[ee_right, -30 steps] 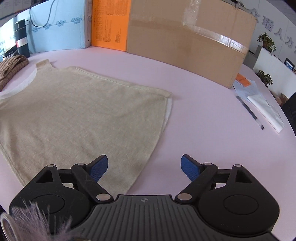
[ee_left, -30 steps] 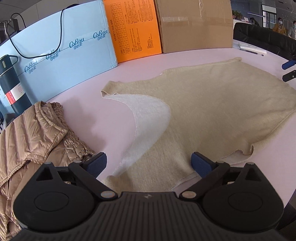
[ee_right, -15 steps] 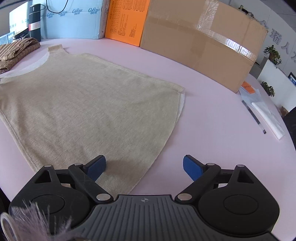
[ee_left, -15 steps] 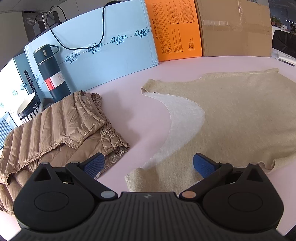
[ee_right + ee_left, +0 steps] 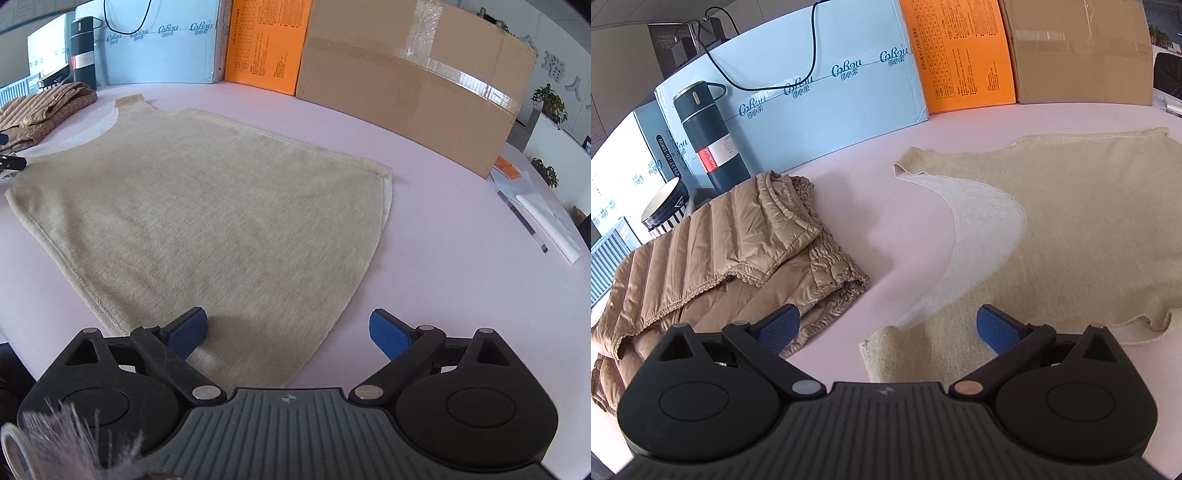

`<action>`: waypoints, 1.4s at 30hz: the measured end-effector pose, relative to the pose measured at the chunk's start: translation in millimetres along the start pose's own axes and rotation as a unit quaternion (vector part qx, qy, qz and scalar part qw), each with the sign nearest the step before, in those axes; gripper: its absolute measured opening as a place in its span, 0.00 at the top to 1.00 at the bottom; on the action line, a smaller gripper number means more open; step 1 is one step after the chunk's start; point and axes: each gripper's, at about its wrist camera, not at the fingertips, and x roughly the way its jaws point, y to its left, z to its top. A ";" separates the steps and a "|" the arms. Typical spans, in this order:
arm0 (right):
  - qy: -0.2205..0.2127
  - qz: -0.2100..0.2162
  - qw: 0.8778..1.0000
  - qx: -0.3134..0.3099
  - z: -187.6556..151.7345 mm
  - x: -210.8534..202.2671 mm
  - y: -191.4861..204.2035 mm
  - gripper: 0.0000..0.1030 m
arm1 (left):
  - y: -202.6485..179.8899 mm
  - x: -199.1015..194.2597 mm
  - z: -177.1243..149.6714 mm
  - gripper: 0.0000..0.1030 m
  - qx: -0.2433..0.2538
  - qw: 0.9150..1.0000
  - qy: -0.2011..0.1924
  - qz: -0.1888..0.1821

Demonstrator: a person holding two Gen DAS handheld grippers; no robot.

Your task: Fold clothes

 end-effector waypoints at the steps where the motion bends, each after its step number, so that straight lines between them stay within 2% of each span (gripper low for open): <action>1: 0.001 -0.011 1.000 -0.002 -2.3 -3.6 -2.0 0.06 | 9.5 -1.4 -2.8 0.00 -0.009 1.000 -0.002 0.003; 6: -0.015 -0.067 0.998 -0.003 -7.5 -15.9 -9.4 0.06 | 57.3 -8.5 -16.9 0.00 -0.053 0.998 -0.009 0.017; 9: -0.042 -0.097 0.994 0.005 -3.1 -17.1 -9.9 0.06 | 89.1 -9.6 -26.6 0.00 -0.101 0.995 -0.008 0.008; 12: -0.077 -0.120 0.990 0.013 7.4 -15.9 -4.4 0.06 | 117.1 -9.7 -35.6 0.00 -0.162 0.987 0.001 -0.022; 16: -0.129 -0.080 0.988 0.022 29.9 -12.7 16.4 0.06 | 120.7 -8.4 -39.6 0.00 -0.177 0.983 0.008 -0.052; 21: -0.158 0.019 0.987 -0.001 60.5 1.9 70.1 0.06 | 95.9 -7.5 -28.1 0.00 -0.148 0.986 -0.002 -0.080; 25: -0.147 0.065 0.984 -0.072 76.6 18.3 122.8 0.06 | 69.5 -1.1 -17.0 0.00 -0.097 0.994 -0.001 -0.053; 28: -0.124 0.083 0.981 -0.122 77.0 27.6 155.4 0.06 | 57.5 2.9 -15.4 0.00 -0.065 0.997 0.002 -0.029; 30: -0.105 0.097 0.976 -0.163 69.2 28.6 170.7 0.06 | 57.1 4.5 -20.3 0.00 -0.047 0.999 0.004 -0.015; 32: -0.101 0.112 0.965 -0.214 58.2 22.7 182.2 0.06 | 59.7 5.7 -27.6 0.00 -0.032 0.999 0.006 -0.003; 34: -0.111 0.116 0.958 -0.236 52.6 13.9 186.9 0.06 | 67.5 3.6 -31.8 0.00 -0.044 0.999 0.004 -0.014; 38: -0.137 0.119 0.961 -0.207 61.5 8.7 181.8 0.05 | 82.4 -1.3 -30.3 0.00 -0.095 0.994 0.006 -0.051; 39: -0.139 0.118 0.963 -0.199 64.0 11.8 181.1 0.02 | 85.9 -1.8 -29.2 0.00 -0.115 0.991 0.007 -0.064; 42: -0.108 0.142 0.969 -0.172 68.9 28.8 181.2 0.01 | 88.9 -1.6 -28.9 0.00 -0.143 0.986 0.017 -0.088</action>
